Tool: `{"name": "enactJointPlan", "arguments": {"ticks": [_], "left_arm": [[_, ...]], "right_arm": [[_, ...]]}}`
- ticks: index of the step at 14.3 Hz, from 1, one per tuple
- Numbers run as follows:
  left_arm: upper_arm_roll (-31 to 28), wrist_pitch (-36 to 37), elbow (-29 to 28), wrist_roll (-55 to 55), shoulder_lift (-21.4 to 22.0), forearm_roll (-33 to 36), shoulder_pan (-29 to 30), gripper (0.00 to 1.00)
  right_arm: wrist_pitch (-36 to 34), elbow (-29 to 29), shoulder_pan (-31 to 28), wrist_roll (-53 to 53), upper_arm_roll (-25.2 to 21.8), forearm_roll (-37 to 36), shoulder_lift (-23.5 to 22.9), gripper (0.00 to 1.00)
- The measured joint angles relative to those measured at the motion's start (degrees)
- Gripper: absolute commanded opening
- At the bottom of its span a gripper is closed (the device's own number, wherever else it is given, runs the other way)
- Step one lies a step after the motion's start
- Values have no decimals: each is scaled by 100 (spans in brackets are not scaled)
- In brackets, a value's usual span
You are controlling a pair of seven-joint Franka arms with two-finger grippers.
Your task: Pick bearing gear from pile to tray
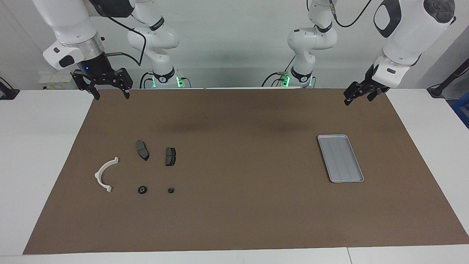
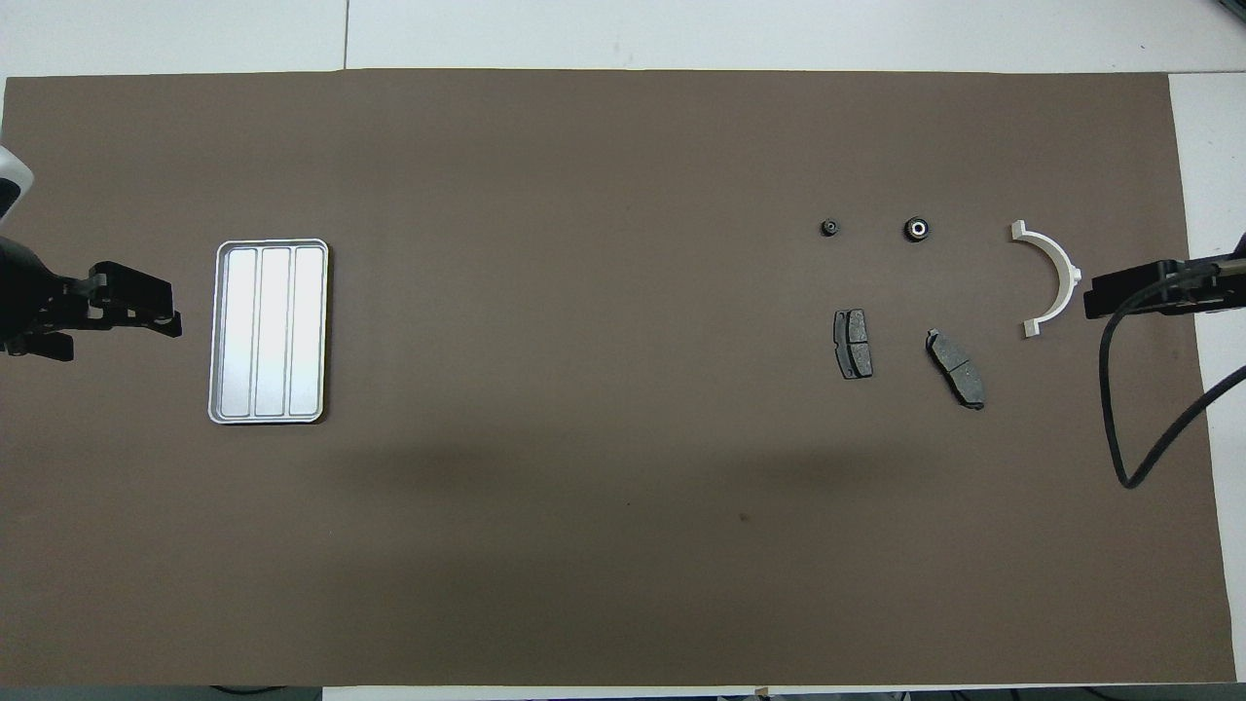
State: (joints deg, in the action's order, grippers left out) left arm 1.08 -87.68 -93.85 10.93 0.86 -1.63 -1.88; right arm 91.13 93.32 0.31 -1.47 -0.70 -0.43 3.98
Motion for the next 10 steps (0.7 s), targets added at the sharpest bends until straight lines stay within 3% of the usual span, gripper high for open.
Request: {"name": "enactJointPlan", "arguments": {"ticks": [10], "left_arm": [[0,0,0,0,0,0,0,100]], "right_arm": [[0,-6,9,0,1,0,42,100]]}}
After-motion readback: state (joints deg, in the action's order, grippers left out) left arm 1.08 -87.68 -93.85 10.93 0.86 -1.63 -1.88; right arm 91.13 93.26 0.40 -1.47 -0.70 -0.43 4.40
